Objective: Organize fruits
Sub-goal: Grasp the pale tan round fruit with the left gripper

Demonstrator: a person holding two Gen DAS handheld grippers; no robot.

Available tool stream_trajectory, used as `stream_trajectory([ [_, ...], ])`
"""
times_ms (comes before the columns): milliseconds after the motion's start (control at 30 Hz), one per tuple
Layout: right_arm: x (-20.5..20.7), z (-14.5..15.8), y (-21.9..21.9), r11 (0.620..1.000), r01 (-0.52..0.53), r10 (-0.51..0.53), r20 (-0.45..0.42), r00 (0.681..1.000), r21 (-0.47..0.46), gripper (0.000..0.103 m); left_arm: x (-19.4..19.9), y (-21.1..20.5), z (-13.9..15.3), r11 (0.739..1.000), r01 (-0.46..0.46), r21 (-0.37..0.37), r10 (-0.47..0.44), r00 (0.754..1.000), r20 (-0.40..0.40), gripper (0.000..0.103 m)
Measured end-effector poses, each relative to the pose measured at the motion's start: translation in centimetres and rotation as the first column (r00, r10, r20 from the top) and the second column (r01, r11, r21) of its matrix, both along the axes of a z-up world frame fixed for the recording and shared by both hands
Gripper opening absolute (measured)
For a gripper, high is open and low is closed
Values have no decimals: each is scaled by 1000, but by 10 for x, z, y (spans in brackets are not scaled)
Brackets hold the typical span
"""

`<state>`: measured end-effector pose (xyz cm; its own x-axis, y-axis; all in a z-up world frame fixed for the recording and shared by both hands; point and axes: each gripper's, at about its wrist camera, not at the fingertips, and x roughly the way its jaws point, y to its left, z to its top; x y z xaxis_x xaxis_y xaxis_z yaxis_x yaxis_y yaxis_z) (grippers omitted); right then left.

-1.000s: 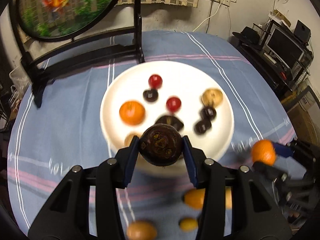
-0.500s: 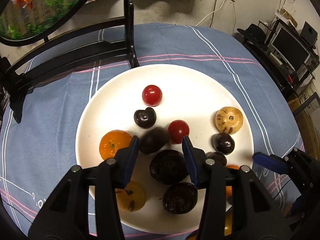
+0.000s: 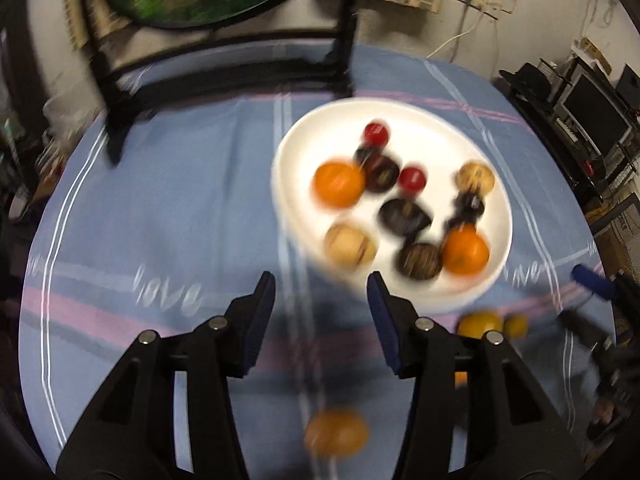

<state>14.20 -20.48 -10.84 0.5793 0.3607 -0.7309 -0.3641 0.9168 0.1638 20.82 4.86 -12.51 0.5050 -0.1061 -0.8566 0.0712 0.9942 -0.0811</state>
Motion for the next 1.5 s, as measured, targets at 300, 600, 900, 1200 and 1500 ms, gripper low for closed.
stream_trajectory([
  [300, -81, 3, -38, 989, 115, -109, -72, 991, 90, 61, -89, 15, -17, 999, -38, -27, 36, 998, -46, 49],
  [600, -105, 16, -44, 990, 134, -133, -37, 990, 38, 61, -104, -7, -25, 1000, 22, -15, -22, 999, -46, 49],
  [900, -108, 19, -63, 981, 195, -194, -37, 980, 9, 61, -85, -18, -45, 1000, 28, 13, -27, 998, -52, 45],
  [1200, -106, 15, -57, 984, 175, -175, -53, 983, -8, 61, -81, -13, -61, 1000, 9, -14, -10, 997, -73, 48],
  [1500, -89, -1, -39, 994, 101, -104, -86, 991, -36, 61, -97, -12, -47, 1000, -8, -26, 7, 999, -32, 47],
])
